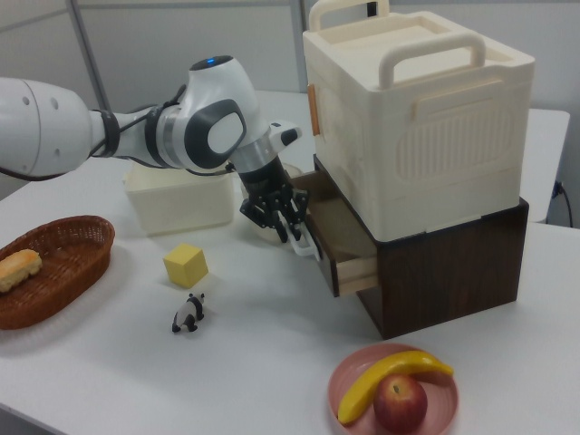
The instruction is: Slide the drawer open
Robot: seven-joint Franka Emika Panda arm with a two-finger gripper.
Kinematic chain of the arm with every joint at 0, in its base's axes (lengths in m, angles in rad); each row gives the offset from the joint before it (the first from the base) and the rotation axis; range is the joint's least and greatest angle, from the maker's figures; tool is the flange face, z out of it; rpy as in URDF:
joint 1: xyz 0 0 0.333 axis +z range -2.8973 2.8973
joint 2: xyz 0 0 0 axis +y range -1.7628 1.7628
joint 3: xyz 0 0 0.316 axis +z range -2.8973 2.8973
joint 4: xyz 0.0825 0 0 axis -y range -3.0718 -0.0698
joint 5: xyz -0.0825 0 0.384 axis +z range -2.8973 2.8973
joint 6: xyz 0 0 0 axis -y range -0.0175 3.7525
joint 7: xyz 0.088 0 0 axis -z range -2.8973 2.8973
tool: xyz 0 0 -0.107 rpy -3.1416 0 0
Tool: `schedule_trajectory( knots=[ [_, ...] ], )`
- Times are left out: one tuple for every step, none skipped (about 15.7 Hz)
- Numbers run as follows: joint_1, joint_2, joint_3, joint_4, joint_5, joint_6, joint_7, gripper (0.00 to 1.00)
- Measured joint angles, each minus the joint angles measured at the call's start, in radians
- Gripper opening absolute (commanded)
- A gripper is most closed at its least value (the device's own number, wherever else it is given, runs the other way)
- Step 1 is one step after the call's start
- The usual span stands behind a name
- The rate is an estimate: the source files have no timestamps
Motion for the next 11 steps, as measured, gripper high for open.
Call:
schedule_trajectory(
  knots=[
    [0.006,-0.004,0.0,0.0,0.0,-0.021,-0.002,0.25],
    [0.011,-0.007,0.0,-0.001,0.0,-0.035,-0.005,0.25],
    [0.015,-0.009,0.0,-0.004,0.0,-0.046,-0.008,0.25],
    [0.019,-0.011,0.0,-0.008,0.0,-0.052,-0.009,0.25],
    [0.022,-0.015,0.0,-0.014,0.0,-0.053,-0.011,0.25],
    [0.024,-0.021,0.001,-0.021,0.0,-0.054,-0.012,0.25],
    [0.028,-0.028,0.002,-0.03,0.0,-0.06,-0.013,0.25],
    [0.035,-0.037,0.002,-0.038,0.0,-0.071,-0.014,0.26],
    [0.041,-0.047,0.003,-0.045,0.0,-0.089,-0.014,0.33],
    [0.051,-0.057,0.006,-0.05,0.0,-0.116,-0.014,0.46],
    [0.054,-0.063,0.012,-0.052,0.001,-0.131,-0.014,0.71]
  ],
)
